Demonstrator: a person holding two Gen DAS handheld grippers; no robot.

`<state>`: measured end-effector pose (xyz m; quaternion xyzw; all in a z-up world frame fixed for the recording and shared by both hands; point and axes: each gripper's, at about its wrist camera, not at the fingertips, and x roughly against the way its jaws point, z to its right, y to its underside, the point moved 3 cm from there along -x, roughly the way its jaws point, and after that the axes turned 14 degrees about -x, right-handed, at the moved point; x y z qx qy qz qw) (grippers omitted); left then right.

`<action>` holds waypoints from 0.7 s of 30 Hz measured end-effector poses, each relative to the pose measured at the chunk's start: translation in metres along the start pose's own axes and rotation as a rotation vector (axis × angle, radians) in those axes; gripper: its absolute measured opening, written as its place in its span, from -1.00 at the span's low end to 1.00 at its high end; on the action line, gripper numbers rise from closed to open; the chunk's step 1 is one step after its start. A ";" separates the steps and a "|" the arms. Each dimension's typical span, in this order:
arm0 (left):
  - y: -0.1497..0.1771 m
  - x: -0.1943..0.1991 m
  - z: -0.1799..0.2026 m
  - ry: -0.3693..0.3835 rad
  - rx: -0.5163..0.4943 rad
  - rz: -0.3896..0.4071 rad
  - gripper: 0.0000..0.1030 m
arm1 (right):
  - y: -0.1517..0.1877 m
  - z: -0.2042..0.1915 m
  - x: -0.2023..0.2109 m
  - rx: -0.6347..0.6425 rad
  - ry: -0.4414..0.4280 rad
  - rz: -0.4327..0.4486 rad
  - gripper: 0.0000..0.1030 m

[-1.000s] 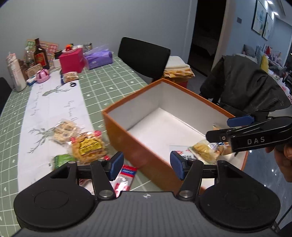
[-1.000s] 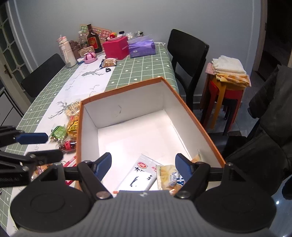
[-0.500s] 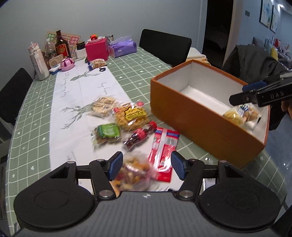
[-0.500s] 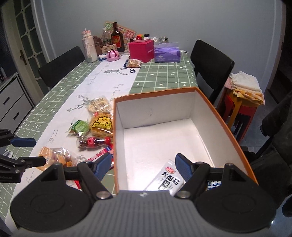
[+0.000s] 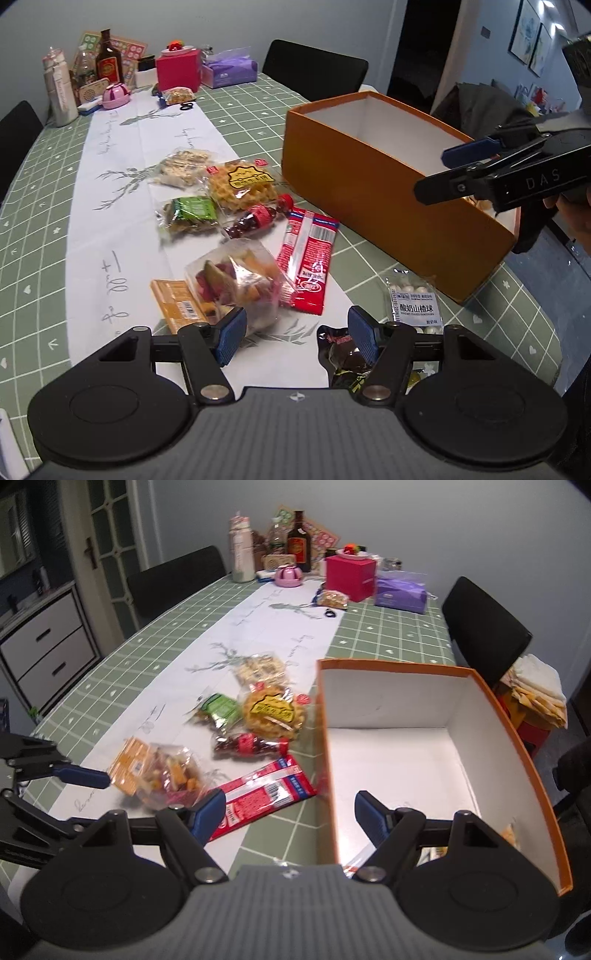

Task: Organize snacks
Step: 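Move back to the table and grasp the dark foil-wrapped candy with the left gripper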

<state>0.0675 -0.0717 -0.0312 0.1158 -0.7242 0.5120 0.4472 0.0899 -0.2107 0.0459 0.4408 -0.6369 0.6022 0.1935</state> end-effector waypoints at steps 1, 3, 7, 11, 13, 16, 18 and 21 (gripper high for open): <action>0.001 -0.003 0.003 0.000 -0.006 0.004 0.45 | 0.002 -0.004 -0.001 0.014 -0.003 -0.006 0.46; 0.003 -0.009 0.006 0.002 -0.009 0.009 0.50 | 0.006 -0.011 -0.004 0.039 -0.009 -0.017 0.46; 0.006 -0.022 0.016 0.025 -0.028 0.000 0.51 | 0.010 -0.018 -0.008 0.063 -0.009 -0.032 0.46; 0.006 -0.028 0.034 0.072 -0.124 0.028 0.51 | 0.012 -0.016 -0.008 0.060 -0.011 -0.036 0.46; 0.004 -0.031 0.044 0.081 -0.202 0.047 0.51 | 0.012 -0.016 -0.008 0.058 -0.011 -0.036 0.47; 0.003 -0.036 0.058 0.107 -0.295 0.068 0.51 | 0.012 -0.017 -0.008 0.057 -0.014 -0.035 0.47; 0.003 -0.043 0.065 0.124 -0.337 0.051 0.51 | 0.012 -0.018 -0.008 0.061 -0.016 -0.034 0.47; 0.005 -0.056 0.071 0.129 -0.367 0.007 0.51 | 0.015 -0.020 -0.008 0.069 -0.021 -0.038 0.47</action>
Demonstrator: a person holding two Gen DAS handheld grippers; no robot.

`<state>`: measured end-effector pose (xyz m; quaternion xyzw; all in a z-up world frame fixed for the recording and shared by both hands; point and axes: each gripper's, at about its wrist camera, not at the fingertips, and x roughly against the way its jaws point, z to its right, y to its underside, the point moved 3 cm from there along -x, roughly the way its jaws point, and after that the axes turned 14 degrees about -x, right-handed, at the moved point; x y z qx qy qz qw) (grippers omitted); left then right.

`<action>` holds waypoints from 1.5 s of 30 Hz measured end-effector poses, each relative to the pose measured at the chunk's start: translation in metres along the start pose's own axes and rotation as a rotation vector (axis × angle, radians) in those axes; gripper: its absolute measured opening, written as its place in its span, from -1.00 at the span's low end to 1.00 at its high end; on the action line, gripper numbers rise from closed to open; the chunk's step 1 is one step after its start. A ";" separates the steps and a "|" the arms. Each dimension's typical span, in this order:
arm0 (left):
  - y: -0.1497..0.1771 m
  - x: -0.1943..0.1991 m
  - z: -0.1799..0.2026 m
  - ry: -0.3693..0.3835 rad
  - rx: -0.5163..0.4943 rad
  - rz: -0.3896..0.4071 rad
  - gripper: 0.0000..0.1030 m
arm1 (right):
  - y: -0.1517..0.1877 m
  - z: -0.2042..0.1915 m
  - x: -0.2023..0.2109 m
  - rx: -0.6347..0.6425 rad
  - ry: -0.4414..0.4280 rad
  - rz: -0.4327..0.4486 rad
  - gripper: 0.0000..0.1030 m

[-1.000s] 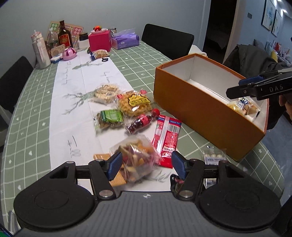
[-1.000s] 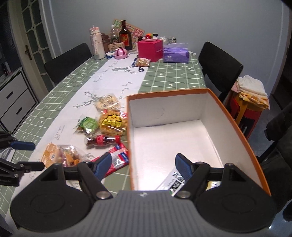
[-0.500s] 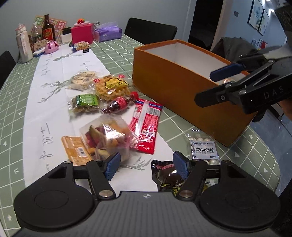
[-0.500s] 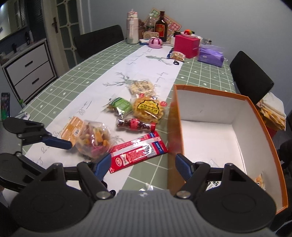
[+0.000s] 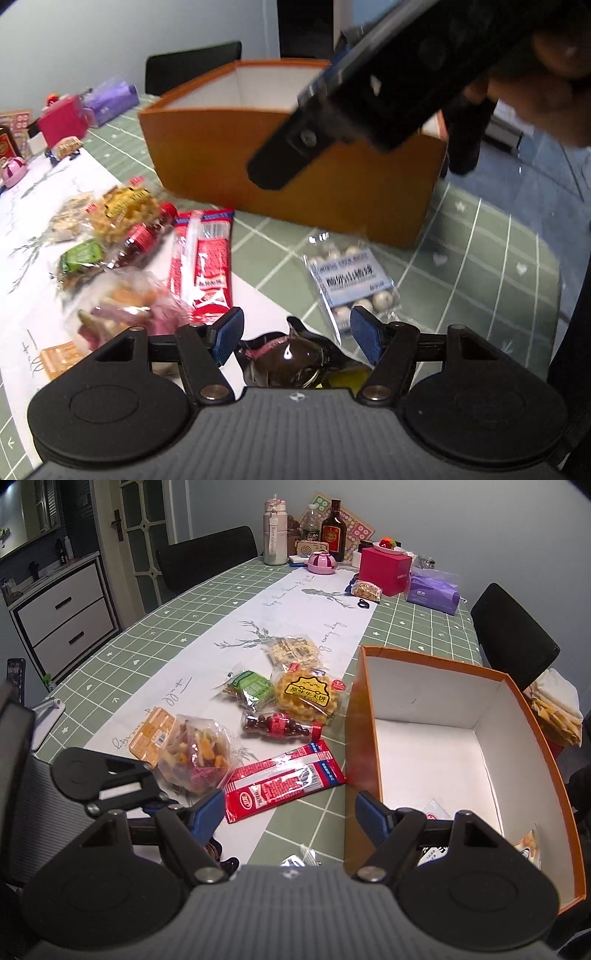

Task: Organize snacks
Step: 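Move back to the table and grasp the dark foil-wrapped candy with the left gripper, then grasp the yogurt hawthorn ball packet with the right gripper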

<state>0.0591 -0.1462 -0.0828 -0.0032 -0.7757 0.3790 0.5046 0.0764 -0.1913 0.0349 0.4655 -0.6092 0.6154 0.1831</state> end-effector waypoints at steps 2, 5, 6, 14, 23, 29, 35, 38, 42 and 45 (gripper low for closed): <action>0.002 -0.008 0.001 0.020 0.005 -0.025 0.51 | 0.002 -0.001 -0.001 0.006 0.001 -0.005 0.48; 0.009 -0.014 0.000 0.041 0.024 -0.051 0.56 | 0.005 -0.002 -0.002 0.017 -0.002 -0.015 0.48; 0.010 -0.014 -0.003 0.052 0.042 -0.054 0.56 | 0.006 -0.003 -0.003 0.021 -0.005 -0.020 0.48; 0.021 -0.010 -0.011 0.054 0.050 -0.120 0.42 | 0.017 -0.009 -0.009 0.044 -0.017 -0.071 0.49; 0.051 0.007 -0.021 0.046 0.096 -0.207 0.34 | 0.048 -0.024 -0.024 0.068 0.002 -0.183 0.49; 0.071 0.022 -0.023 0.034 0.127 -0.213 0.34 | 0.072 -0.017 -0.034 -0.089 0.071 -0.214 0.49; 0.082 0.030 -0.021 0.019 0.133 -0.212 0.43 | 0.097 -0.017 -0.035 -0.321 0.180 -0.136 0.49; 0.085 0.035 -0.021 0.009 0.124 -0.218 0.44 | 0.109 -0.017 -0.038 -0.430 0.242 -0.100 0.49; 0.090 0.039 -0.023 -0.012 0.127 -0.240 0.45 | 0.118 -0.014 -0.043 -0.545 0.299 -0.055 0.49; 0.091 0.044 -0.025 -0.025 0.131 -0.238 0.45 | 0.117 -0.014 -0.048 -0.586 0.314 -0.018 0.50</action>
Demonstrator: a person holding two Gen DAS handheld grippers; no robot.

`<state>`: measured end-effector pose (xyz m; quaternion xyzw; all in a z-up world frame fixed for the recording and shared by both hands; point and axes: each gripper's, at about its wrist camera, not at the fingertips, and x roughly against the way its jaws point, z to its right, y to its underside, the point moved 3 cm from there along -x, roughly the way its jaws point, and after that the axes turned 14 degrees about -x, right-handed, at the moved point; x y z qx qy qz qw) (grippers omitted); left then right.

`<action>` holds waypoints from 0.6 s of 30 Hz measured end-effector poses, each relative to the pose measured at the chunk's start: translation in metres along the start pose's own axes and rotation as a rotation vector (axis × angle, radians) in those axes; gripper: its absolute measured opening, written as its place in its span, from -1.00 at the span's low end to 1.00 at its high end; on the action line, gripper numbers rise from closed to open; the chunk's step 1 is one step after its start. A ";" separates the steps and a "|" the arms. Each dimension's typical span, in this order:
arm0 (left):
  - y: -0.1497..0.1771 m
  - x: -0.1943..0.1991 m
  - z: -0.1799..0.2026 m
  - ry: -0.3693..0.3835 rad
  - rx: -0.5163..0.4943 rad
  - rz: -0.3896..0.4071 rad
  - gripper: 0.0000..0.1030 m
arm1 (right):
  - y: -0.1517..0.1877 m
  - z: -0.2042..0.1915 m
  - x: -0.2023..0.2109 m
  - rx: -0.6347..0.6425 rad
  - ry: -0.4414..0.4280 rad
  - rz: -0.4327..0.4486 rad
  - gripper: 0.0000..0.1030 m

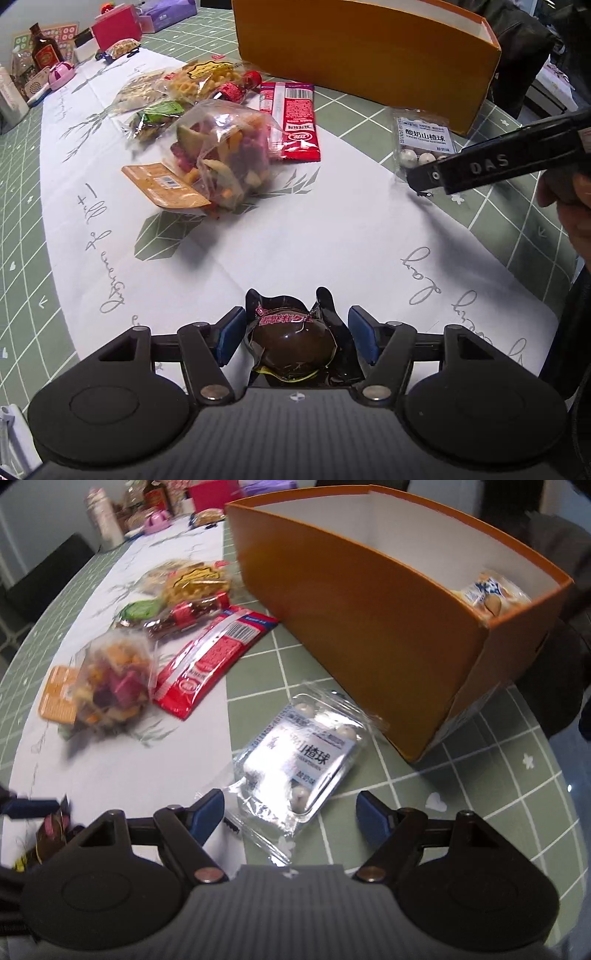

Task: Organize snacks
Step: 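Grasp the yogurt hawthorn ball packet with the right gripper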

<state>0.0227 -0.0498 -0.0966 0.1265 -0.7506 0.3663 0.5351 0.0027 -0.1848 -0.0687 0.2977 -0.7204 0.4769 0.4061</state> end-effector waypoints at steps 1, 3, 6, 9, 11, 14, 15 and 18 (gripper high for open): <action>0.000 0.004 -0.002 -0.001 0.007 0.014 0.45 | -0.001 -0.002 -0.001 0.004 0.005 0.011 0.50; 0.000 0.015 -0.008 0.007 0.035 0.046 0.54 | -0.003 -0.007 -0.005 0.020 0.019 0.035 0.51; 0.001 0.032 -0.020 0.012 0.100 0.097 0.75 | -0.006 -0.009 -0.010 -0.008 0.020 0.034 0.62; 0.006 0.033 -0.035 0.004 0.212 0.063 0.75 | -0.010 -0.011 -0.013 -0.042 0.011 0.027 0.74; 0.012 0.028 -0.038 0.039 0.267 0.037 0.75 | -0.013 -0.013 -0.015 -0.055 0.011 0.027 0.76; 0.017 0.019 -0.032 0.054 0.274 -0.016 0.75 | -0.016 -0.017 -0.018 -0.048 -0.001 0.030 0.73; 0.017 0.016 -0.028 0.050 0.260 -0.034 0.75 | -0.017 -0.019 -0.019 -0.027 -0.010 0.029 0.68; 0.019 0.006 -0.018 0.043 0.219 -0.053 0.70 | -0.017 -0.030 -0.020 0.075 -0.057 0.010 0.49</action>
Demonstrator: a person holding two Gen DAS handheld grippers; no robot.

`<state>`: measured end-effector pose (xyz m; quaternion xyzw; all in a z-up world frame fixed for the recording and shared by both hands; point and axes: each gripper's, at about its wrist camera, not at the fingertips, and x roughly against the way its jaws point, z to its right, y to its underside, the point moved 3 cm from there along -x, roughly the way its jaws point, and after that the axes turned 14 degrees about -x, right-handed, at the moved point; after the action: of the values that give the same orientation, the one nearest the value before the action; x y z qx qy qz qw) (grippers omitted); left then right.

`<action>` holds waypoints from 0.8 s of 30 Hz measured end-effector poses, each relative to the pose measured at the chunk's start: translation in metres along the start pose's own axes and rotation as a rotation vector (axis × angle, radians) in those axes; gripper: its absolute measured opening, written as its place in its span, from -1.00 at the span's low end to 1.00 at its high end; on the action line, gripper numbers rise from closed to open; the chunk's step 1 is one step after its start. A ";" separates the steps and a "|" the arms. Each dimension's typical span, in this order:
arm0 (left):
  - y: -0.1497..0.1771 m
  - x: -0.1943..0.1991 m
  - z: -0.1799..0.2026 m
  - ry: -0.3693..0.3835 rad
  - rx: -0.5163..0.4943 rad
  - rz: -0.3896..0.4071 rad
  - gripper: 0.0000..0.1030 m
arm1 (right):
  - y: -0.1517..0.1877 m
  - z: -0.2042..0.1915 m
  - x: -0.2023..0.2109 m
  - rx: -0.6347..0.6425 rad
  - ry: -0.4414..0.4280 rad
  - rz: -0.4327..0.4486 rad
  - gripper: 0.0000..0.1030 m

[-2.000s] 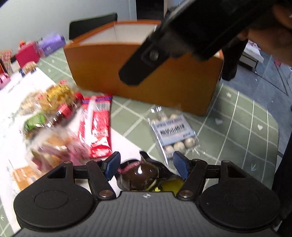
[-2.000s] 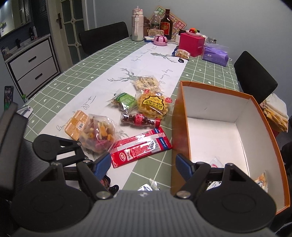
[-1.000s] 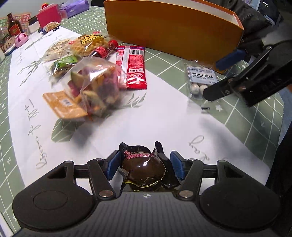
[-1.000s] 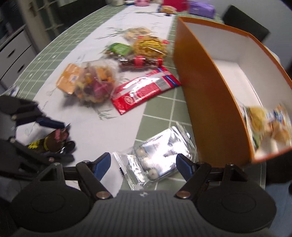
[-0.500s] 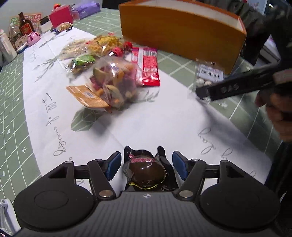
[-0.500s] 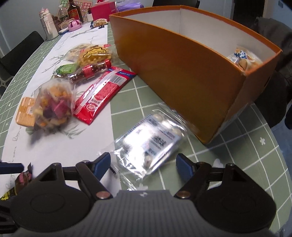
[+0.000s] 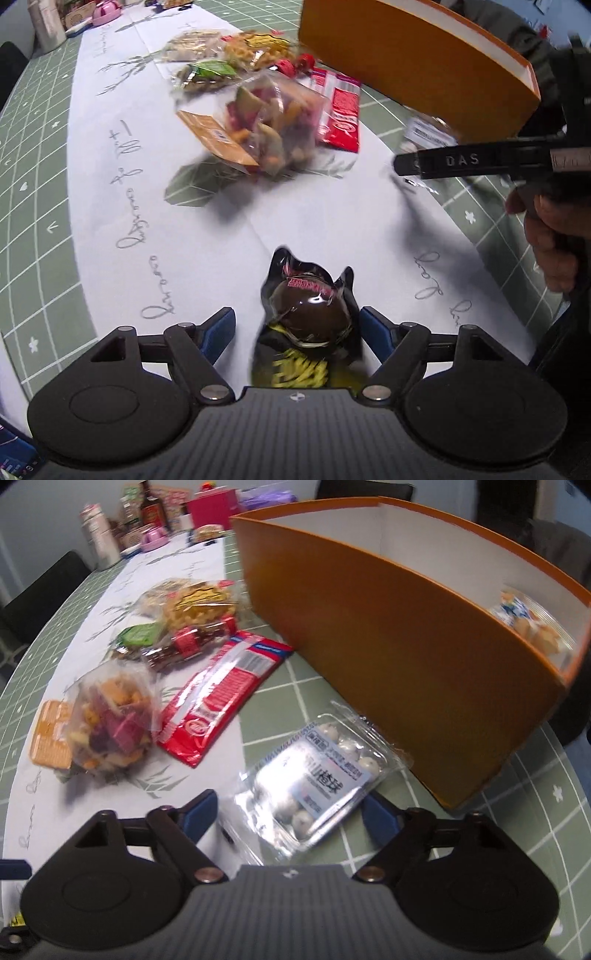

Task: Organize snacks
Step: 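Grasp the yogurt hawthorn ball packet with the right gripper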

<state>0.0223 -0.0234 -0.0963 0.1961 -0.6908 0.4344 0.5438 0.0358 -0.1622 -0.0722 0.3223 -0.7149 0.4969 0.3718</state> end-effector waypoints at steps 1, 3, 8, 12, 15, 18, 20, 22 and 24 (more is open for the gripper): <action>0.001 -0.004 0.003 0.002 -0.012 -0.004 0.65 | 0.000 -0.006 -0.001 0.050 -0.024 -0.012 0.41; 0.001 -0.006 0.010 -0.032 -0.057 0.012 0.66 | 0.002 -0.021 -0.004 0.198 -0.072 -0.049 0.34; 0.000 -0.006 0.011 -0.066 -0.088 0.032 0.44 | -0.002 -0.021 0.003 0.183 -0.140 -0.136 0.15; -0.002 -0.005 -0.001 -0.073 -0.045 0.042 0.38 | -0.009 -0.007 0.006 0.011 -0.101 -0.119 0.52; -0.005 -0.004 -0.006 -0.079 -0.030 0.036 0.34 | -0.016 0.004 -0.001 -0.186 -0.091 -0.132 0.56; -0.006 -0.005 -0.007 -0.082 -0.024 0.033 0.33 | -0.026 0.001 -0.005 -0.258 -0.031 -0.071 0.56; -0.005 -0.004 -0.006 -0.086 -0.027 0.032 0.33 | -0.031 -0.003 -0.010 -0.283 -0.003 -0.044 0.55; -0.003 -0.004 -0.006 -0.085 -0.026 0.031 0.33 | -0.035 -0.006 -0.015 -0.316 0.017 -0.033 0.54; -0.002 -0.003 -0.008 -0.078 -0.023 0.036 0.33 | -0.038 -0.012 -0.021 -0.308 0.047 -0.020 0.55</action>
<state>0.0293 -0.0191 -0.0984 0.1941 -0.7198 0.4282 0.5108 0.0810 -0.1603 -0.0693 0.2568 -0.7705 0.3849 0.4383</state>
